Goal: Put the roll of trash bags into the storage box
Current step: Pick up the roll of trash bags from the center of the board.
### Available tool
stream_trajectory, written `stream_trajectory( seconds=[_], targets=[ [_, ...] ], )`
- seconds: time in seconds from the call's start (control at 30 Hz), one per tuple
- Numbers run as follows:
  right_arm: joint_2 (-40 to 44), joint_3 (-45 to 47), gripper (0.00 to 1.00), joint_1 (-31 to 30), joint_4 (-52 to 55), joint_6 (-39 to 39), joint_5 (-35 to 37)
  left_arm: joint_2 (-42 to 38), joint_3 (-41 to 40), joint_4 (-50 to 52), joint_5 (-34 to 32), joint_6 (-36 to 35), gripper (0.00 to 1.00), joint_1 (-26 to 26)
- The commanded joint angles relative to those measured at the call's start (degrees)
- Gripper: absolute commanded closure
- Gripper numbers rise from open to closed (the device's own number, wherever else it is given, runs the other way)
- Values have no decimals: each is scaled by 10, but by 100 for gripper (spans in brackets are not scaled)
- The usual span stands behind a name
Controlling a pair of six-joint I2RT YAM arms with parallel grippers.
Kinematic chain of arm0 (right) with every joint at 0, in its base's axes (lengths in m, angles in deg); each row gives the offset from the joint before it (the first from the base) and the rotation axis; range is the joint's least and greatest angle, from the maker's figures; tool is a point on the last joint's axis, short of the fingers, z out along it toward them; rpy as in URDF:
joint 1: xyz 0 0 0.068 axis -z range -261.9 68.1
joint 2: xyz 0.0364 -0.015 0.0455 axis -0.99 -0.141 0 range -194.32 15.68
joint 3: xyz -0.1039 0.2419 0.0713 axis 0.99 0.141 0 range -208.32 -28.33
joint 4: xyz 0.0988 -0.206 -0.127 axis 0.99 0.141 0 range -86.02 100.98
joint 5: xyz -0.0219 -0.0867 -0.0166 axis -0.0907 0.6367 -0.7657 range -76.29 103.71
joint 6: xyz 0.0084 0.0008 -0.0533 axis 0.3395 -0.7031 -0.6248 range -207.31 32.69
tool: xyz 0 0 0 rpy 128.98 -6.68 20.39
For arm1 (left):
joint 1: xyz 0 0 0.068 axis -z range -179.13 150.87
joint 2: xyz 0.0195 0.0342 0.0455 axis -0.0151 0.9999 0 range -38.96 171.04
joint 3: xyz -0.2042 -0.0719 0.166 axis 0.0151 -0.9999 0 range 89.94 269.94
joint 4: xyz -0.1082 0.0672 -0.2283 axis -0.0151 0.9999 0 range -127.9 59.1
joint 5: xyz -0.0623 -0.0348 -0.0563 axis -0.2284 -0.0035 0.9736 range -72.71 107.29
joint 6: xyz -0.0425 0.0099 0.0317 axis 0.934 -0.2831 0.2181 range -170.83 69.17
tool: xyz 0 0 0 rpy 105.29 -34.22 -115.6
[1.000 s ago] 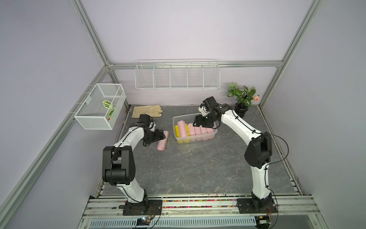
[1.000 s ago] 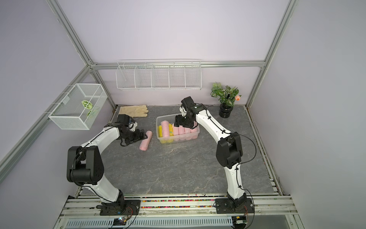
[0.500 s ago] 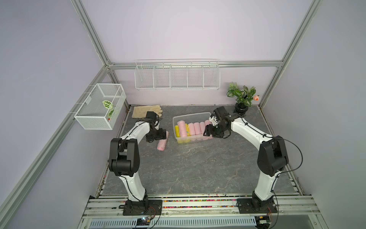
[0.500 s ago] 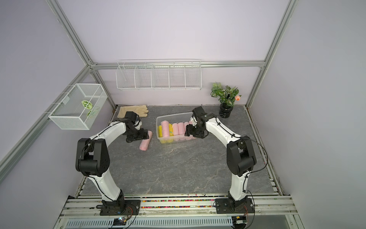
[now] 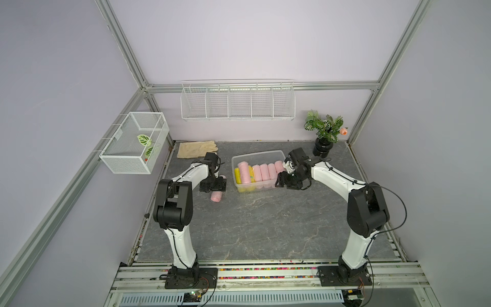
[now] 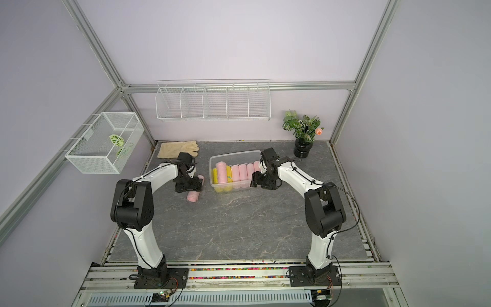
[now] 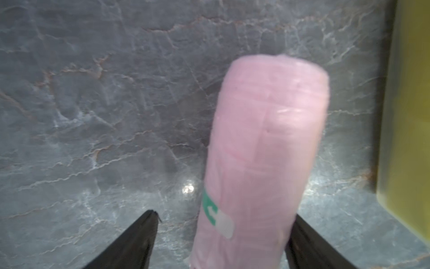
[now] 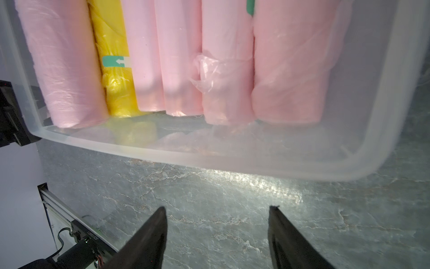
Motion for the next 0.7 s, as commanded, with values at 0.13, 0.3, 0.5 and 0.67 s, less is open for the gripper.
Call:
stream_trajectory(
  seconds=[0.13,0.3,0.5,0.67],
  targets=[
    [31,15,30,6,-10,0,-6,28,20,7,-52,-13,20,29],
    [36,29,30,9,-16,4,-8,33,19,9,-68,-16,30,29],
    [42,42,30,12,-20,6,-9,32,23,10,-63,-9,41,29],
    [47,46,30,15,-21,7,-8,24,31,9,-51,0,53,29]
  ],
)
